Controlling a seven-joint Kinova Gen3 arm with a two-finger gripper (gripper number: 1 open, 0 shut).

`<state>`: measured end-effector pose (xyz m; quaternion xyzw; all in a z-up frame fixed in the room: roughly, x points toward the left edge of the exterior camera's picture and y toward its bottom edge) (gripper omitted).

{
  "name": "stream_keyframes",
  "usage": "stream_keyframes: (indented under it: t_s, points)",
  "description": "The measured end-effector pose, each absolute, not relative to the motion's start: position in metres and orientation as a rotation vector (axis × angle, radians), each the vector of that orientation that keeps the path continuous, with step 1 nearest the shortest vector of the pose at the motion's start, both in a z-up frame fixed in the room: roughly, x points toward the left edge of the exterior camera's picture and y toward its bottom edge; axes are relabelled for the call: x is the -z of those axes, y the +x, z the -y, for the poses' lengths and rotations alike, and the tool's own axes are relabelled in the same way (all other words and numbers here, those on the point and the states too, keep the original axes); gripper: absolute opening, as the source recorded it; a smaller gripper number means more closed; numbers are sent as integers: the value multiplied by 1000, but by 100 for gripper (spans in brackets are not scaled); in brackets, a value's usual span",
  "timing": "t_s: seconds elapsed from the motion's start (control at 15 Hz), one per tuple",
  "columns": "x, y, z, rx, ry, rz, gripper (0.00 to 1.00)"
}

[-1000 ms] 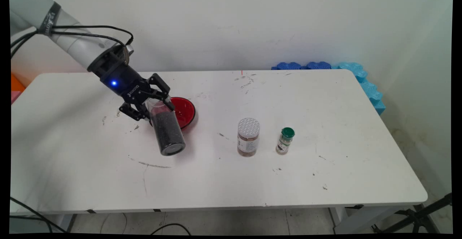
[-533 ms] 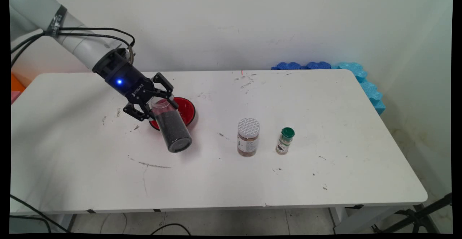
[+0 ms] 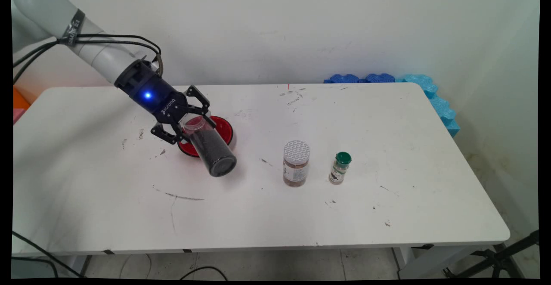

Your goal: Pour the black seasoning powder in the red bowl

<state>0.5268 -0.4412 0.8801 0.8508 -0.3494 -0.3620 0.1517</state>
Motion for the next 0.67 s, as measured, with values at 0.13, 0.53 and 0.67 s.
stream_keyframes:
  t_s: [0.13,0.53,0.67]
  points:
    - [-879,527,442,1055,2458,964,0]
    - [-877,528,444,1101,2498,858,0]
    - [-876,529,444,1113,2510,822,0]
